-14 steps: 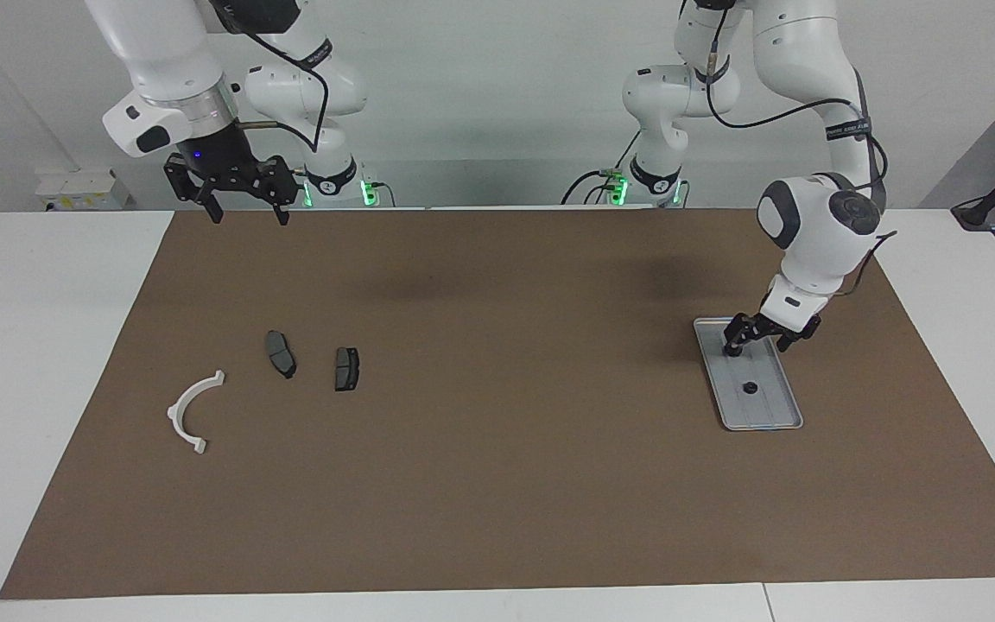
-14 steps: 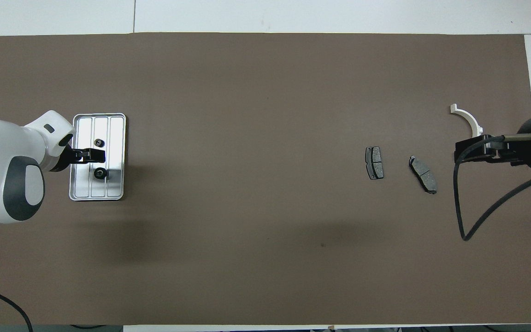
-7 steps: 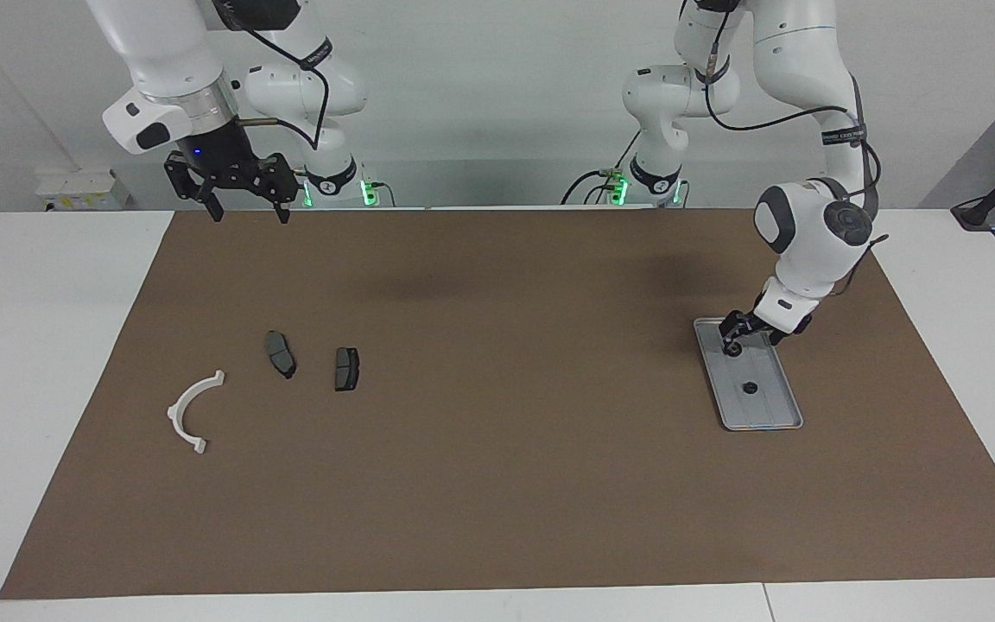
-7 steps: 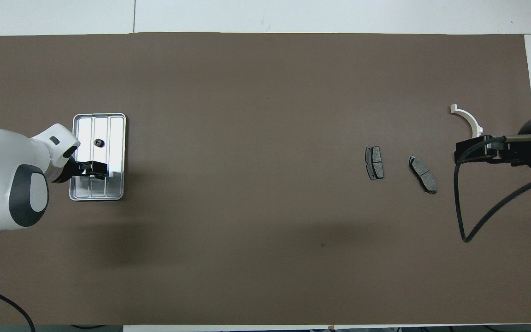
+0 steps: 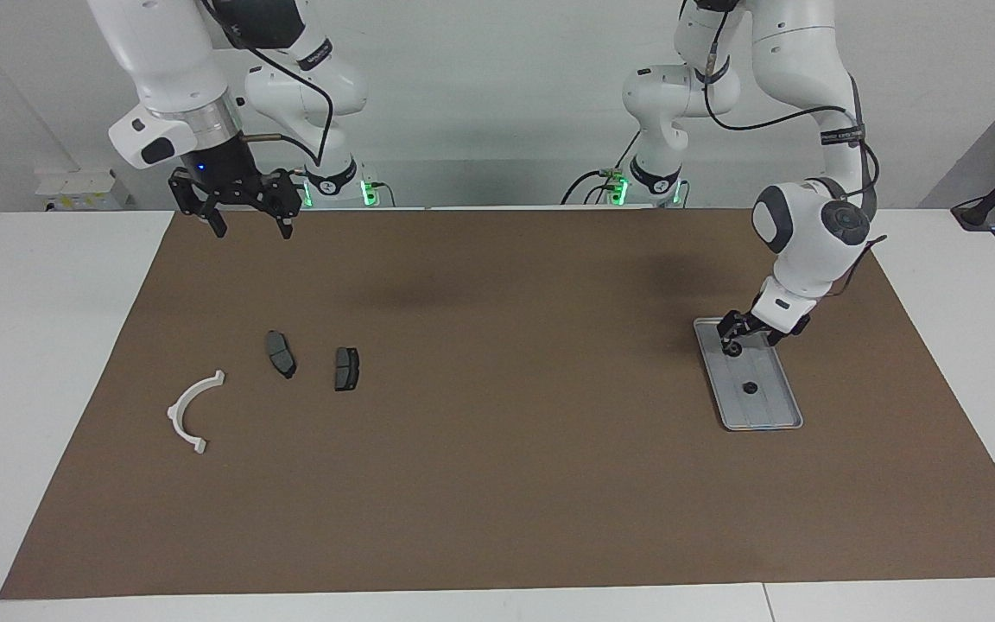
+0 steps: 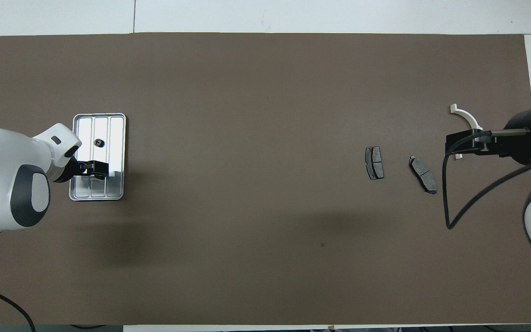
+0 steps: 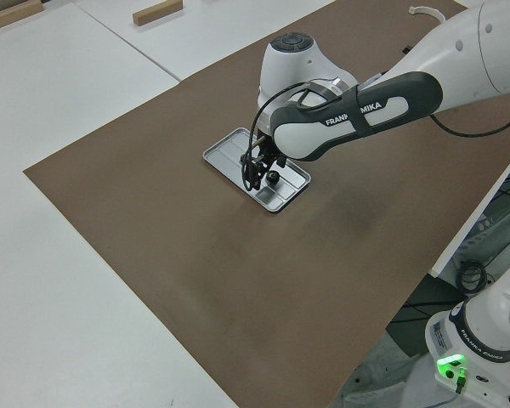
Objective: Place bearing gear from tray to pile
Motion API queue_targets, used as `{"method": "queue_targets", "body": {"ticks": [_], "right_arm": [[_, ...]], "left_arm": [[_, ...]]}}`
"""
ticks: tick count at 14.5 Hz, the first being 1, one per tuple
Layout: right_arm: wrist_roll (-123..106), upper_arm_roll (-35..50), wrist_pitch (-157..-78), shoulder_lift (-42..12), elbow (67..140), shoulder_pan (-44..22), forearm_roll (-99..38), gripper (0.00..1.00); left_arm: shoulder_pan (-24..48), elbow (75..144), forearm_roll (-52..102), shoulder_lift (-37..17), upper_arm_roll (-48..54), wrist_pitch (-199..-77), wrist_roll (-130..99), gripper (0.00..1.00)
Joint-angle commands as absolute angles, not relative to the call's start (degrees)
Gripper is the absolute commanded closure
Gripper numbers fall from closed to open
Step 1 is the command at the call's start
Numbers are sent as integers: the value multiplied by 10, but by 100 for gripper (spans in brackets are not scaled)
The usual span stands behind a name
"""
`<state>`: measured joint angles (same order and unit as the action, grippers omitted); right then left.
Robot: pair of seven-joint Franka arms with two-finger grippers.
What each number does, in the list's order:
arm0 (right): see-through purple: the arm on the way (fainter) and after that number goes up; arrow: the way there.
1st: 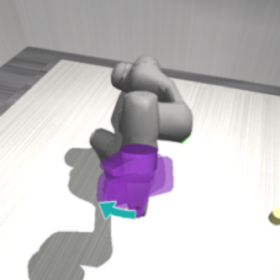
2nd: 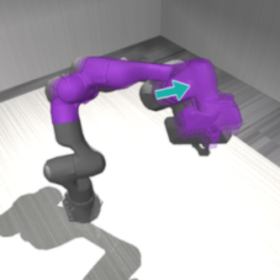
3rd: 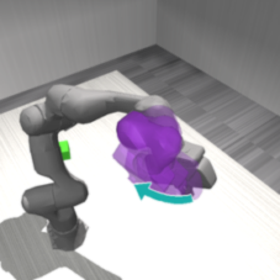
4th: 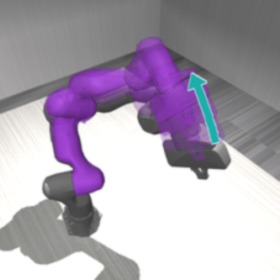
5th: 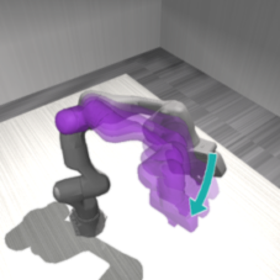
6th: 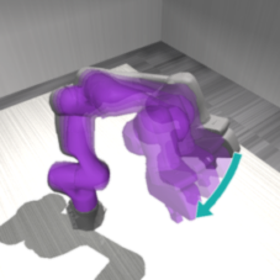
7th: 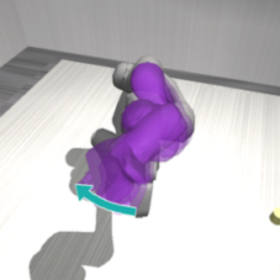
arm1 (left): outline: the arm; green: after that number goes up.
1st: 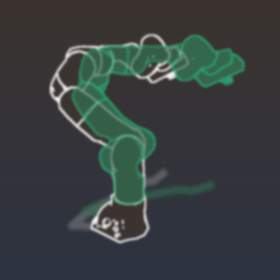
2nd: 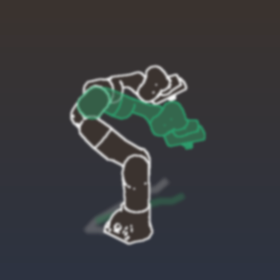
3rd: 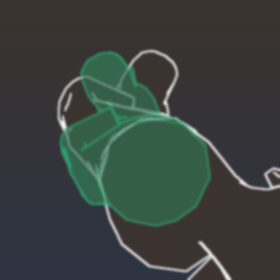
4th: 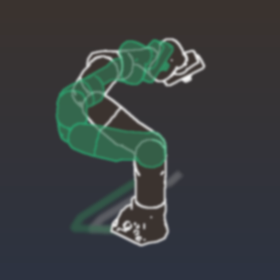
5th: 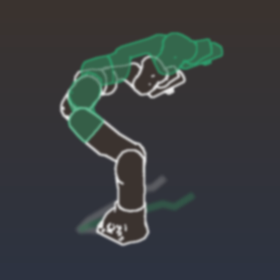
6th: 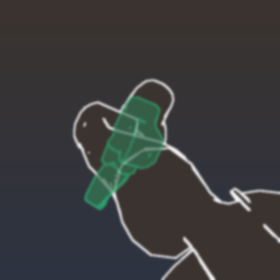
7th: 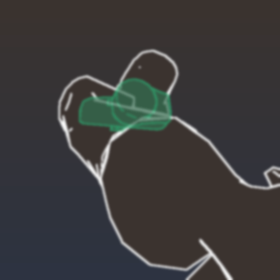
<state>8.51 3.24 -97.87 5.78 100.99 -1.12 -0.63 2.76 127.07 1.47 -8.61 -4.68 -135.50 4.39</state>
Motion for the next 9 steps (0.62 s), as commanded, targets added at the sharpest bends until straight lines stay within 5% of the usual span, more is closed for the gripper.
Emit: {"method": "queue_targets", "body": {"ticks": [1, 9], "right_arm": [[98, 35, -1046, 51, 1062, -11, -11, 0], [124, 37, -1157, -44, 1076, -25, -11, 0]], "left_arm": [[38, 1286, 24, -78, -51, -1375, 40, 1], [40, 1289, 24, -82, -49, -1384, 32, 3]]}}
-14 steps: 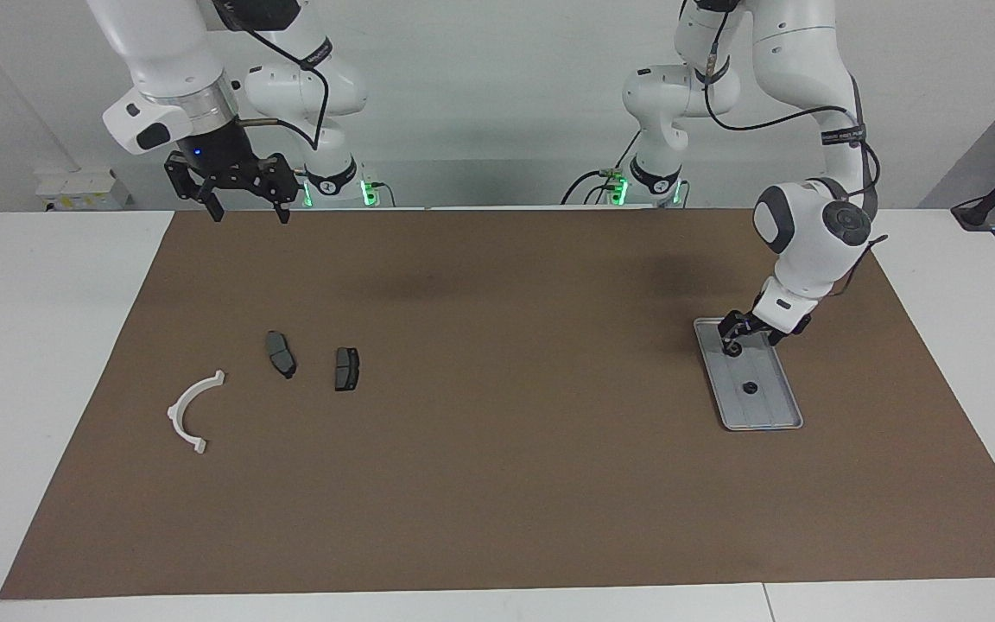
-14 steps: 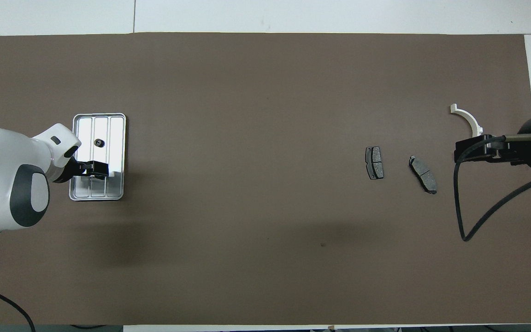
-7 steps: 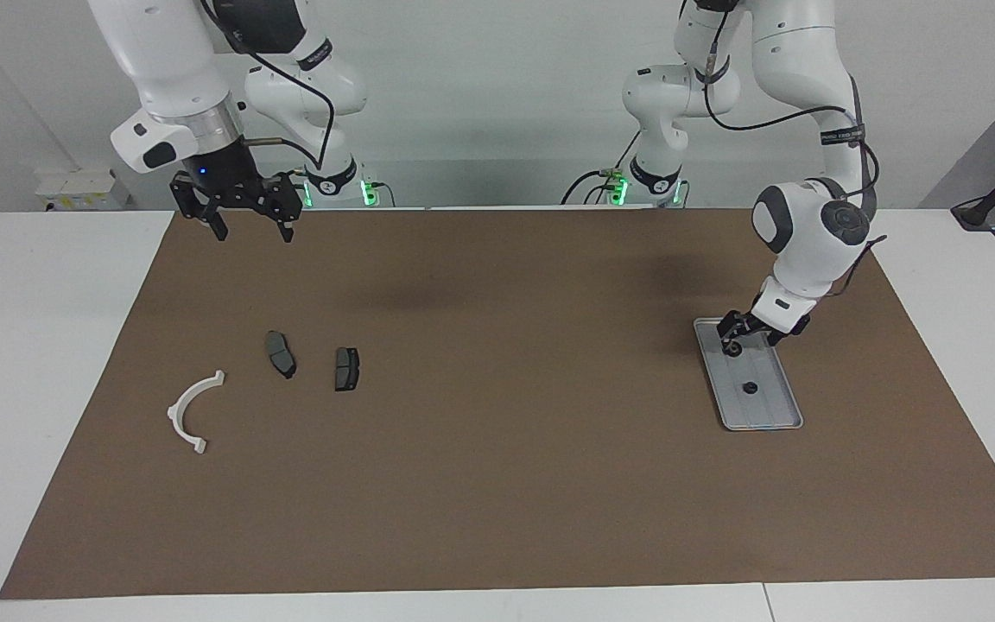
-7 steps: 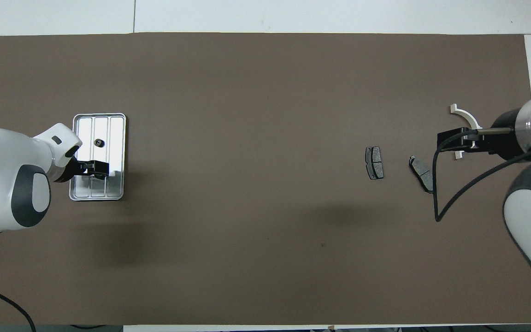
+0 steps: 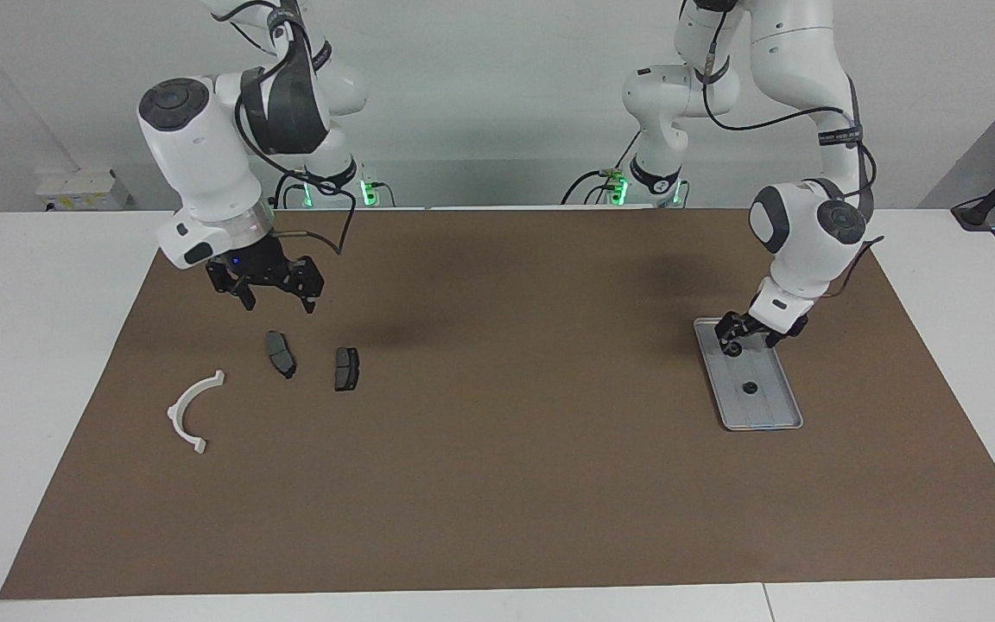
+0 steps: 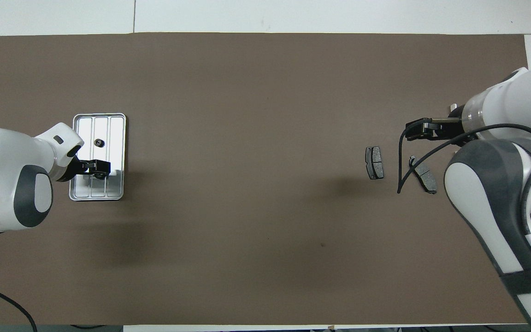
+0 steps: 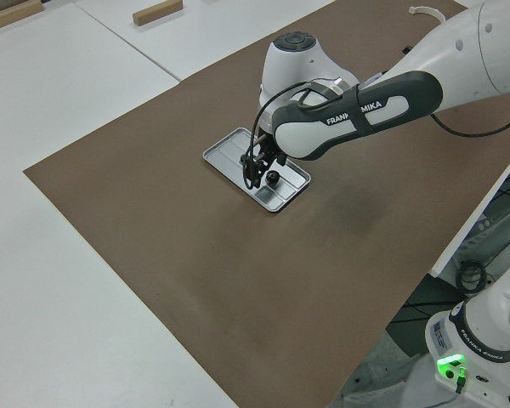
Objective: Place bearing gear from tray to pile
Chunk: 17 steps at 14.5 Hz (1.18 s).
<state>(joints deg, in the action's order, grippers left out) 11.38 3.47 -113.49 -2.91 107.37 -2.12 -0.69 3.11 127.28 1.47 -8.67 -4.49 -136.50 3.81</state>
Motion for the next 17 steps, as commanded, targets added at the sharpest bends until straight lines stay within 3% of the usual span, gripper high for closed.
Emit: {"method": "queue_targets", "body": {"ticks": [1, 9, 11, 12, 14, 17], "right_arm": [[124, 37, -1168, -53, 1076, -26, -11, 0], [123, 37, -1193, -93, 1075, -37, -11, 0], [123, 37, -1193, -93, 1075, -37, -11, 0], [123, 37, -1193, -94, 1075, -37, -11, 0], [122, 37, -1192, -95, 1075, -36, -11, 0], [123, 37, -1191, -95, 1075, -37, -11, 0]], "left_arm": [[40, 1292, 24, -82, -49, -1385, 32, 3], [41, 1308, 24, -81, -47, -1407, 33, 3], [41, 1308, 24, -82, -47, -1407, 33, 11], [41, 1308, 24, -82, -47, -1407, 33, 20], [41, 1307, 25, -83, -47, -1408, 33, 48], [41, 1306, 25, -83, -47, -1409, 31, 99]]}}
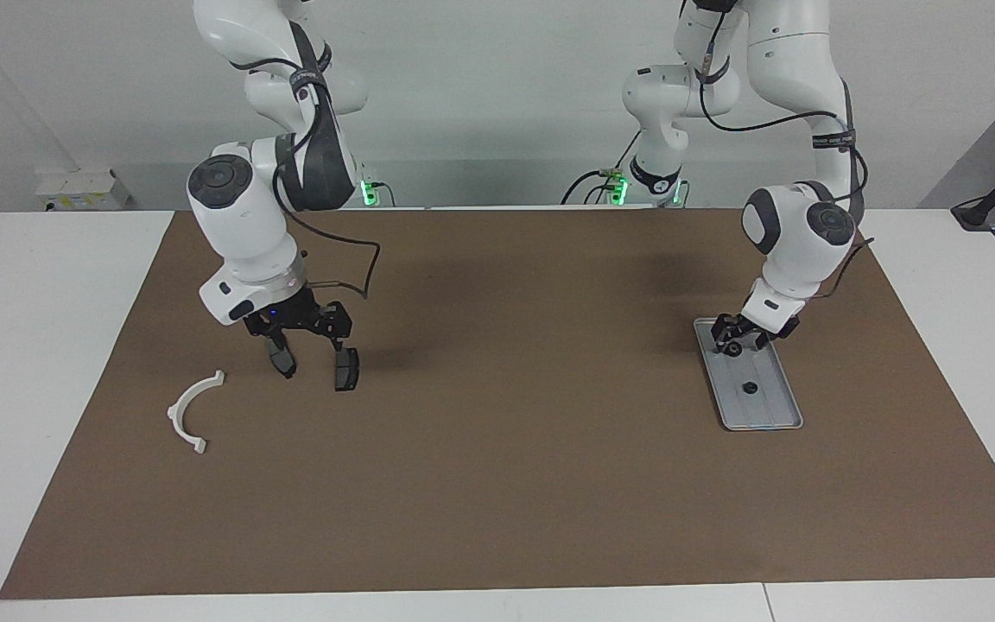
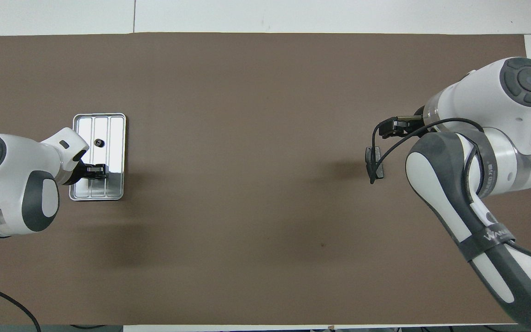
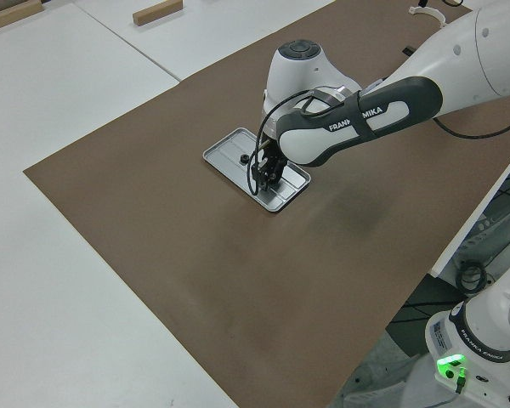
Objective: Place bearing gear from tray to pile
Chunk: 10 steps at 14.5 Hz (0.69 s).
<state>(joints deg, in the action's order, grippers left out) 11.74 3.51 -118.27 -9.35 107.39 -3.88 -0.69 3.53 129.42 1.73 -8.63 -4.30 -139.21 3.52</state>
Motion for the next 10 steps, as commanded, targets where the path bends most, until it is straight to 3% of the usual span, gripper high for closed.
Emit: {"method": "queue_targets", "body": {"ticks": [1, 5, 10], "right_arm": [[123, 37, -1191, -95, 1076, -37, -11, 0], [122, 37, -1191, -94, 1076, -32, -11, 0], [122, 37, -1191, -94, 1076, -32, -11, 0]], "left_arm": [[42, 1305, 25, -83, -47, -1409, 27, 100], [43, 1254, 25, -95, -47, -1367, 18, 100], [67, 1039, 42, -91, -44, -1100, -27, 100]]}}
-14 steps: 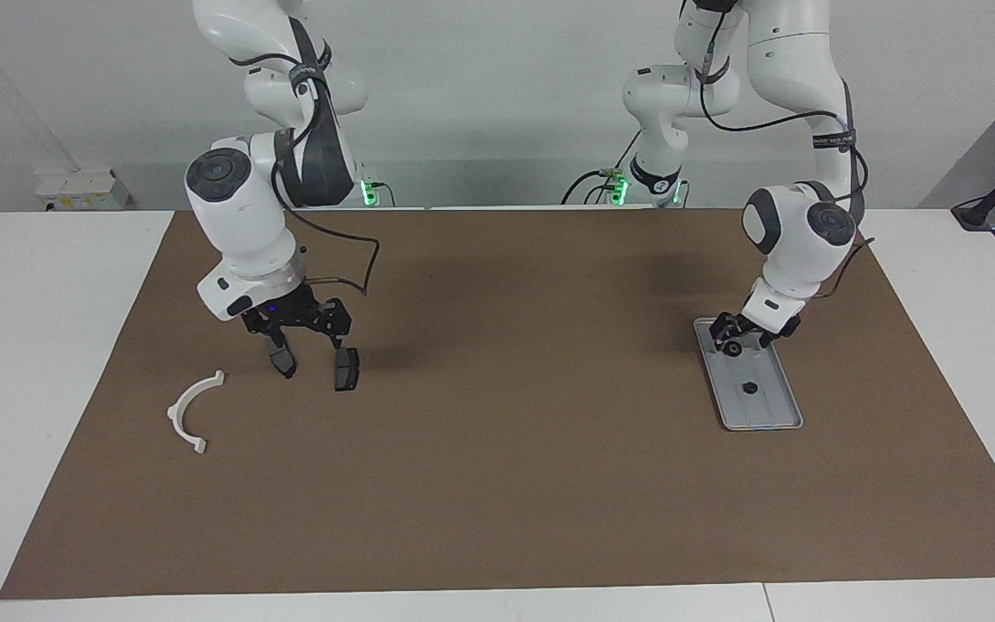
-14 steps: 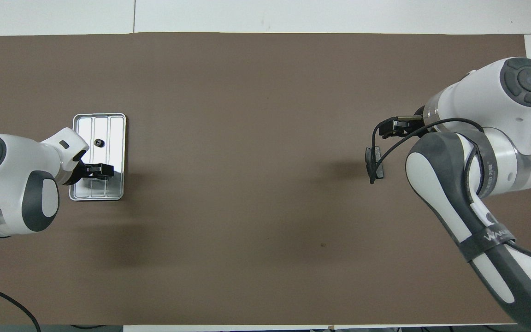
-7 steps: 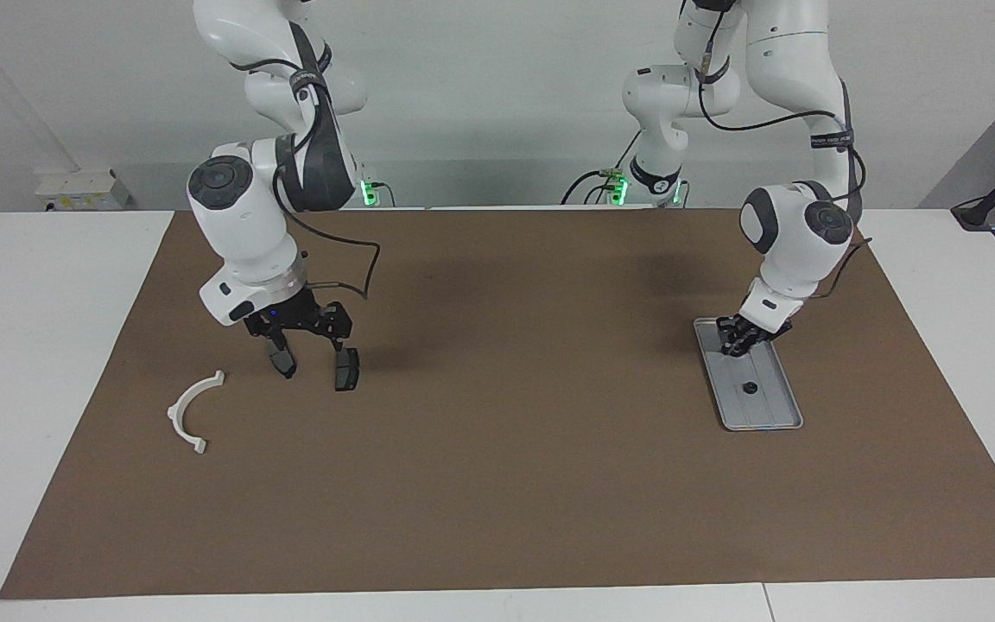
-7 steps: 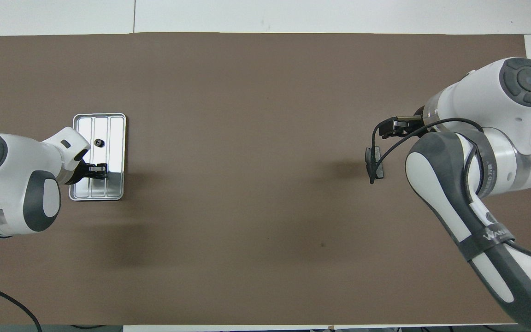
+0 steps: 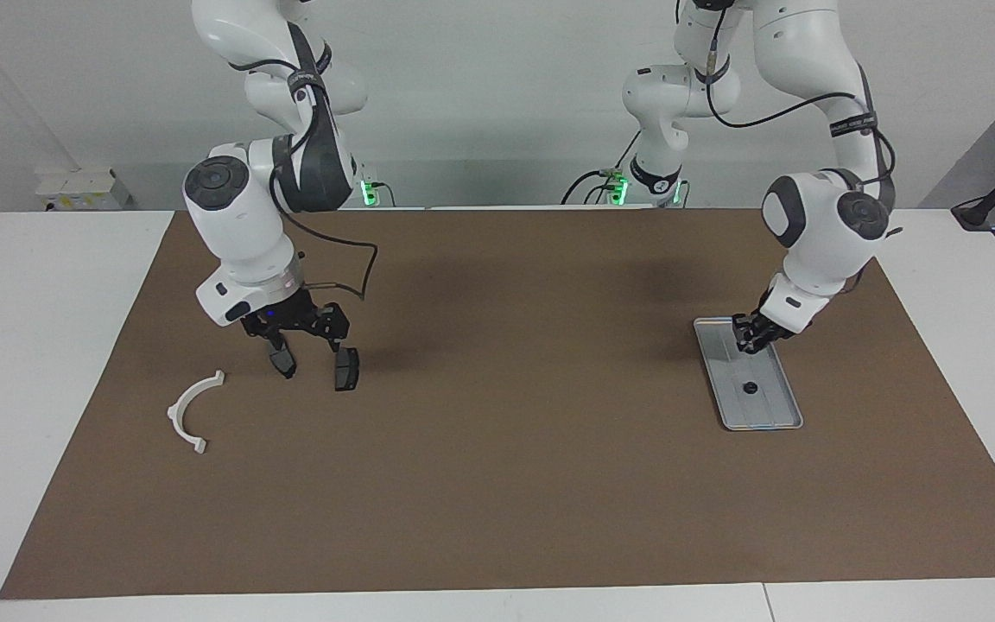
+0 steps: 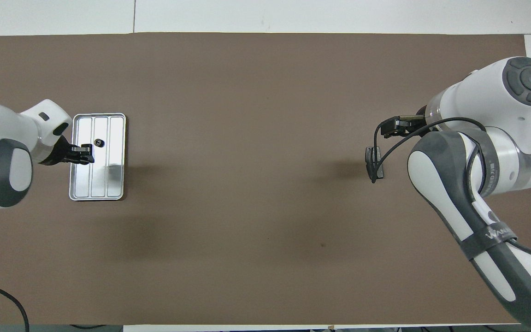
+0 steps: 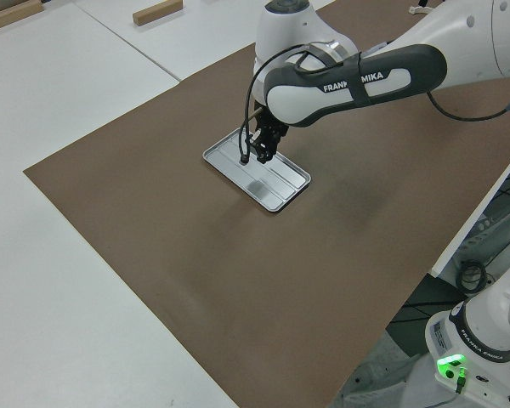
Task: Place bearing gear from tray to pile
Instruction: 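Carry the bearing to the table center with the left gripper and release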
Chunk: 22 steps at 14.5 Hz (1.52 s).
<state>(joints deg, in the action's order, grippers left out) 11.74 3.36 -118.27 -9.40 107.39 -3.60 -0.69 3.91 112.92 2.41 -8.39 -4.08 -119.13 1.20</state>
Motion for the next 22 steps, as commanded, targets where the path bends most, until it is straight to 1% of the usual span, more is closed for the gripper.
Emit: {"method": "queue_targets", "body": {"ticks": [1, 2, 4, 6, 7, 9, 10, 14, 17, 20, 22], "right_arm": [[122, 37, -1191, -94, 1076, -32, -11, 0], [122, 37, -1191, -94, 1076, -31, -11, 0], [122, 37, -1191, -94, 1076, -31, -11, 0], [122, 37, -1191, -94, 1076, -31, -11, 0], [122, 37, -1191, -95, 1076, -30, -11, 0], [122, 37, -1191, -94, 1076, -30, -11, 0], [121, 37, -1191, -94, 1076, -28, -11, 0], [98, 37, -1187, -95, 1076, 6, -11, 0], [92, 36, -1187, -95, 1076, 10, -11, 0], [92, 36, -1187, -95, 1076, 11, -11, 0], [92, 36, -1187, -95, 1077, 11, -11, 0]], "left_arm": [[96, 1017, 47, -94, -43, -1087, -99, 100], [141, 1010, 45, -96, -44, -1091, -166, 100], [229, 1019, 41, -97, -44, -1121, -275, 100], [319, 1040, 42, -99, -43, -1192, -363, 100], [350, 1043, 42, -114, -43, -1227, -398, 100], [405, 1031, 38, -167, -45, -1263, -445, 100], [412, 1029, 25, -184, -45, -1276, -461, 100], [412, 1041, 11, -217, -45, -1314, -473, 100], [411, 1050, -3, -227, -47, -1336, -502, 100], [412, 1083, -5, -232, -47, -1389, -516, 100], [412, 1084, -5, -234, -48, -1392, -517, 100]]}}
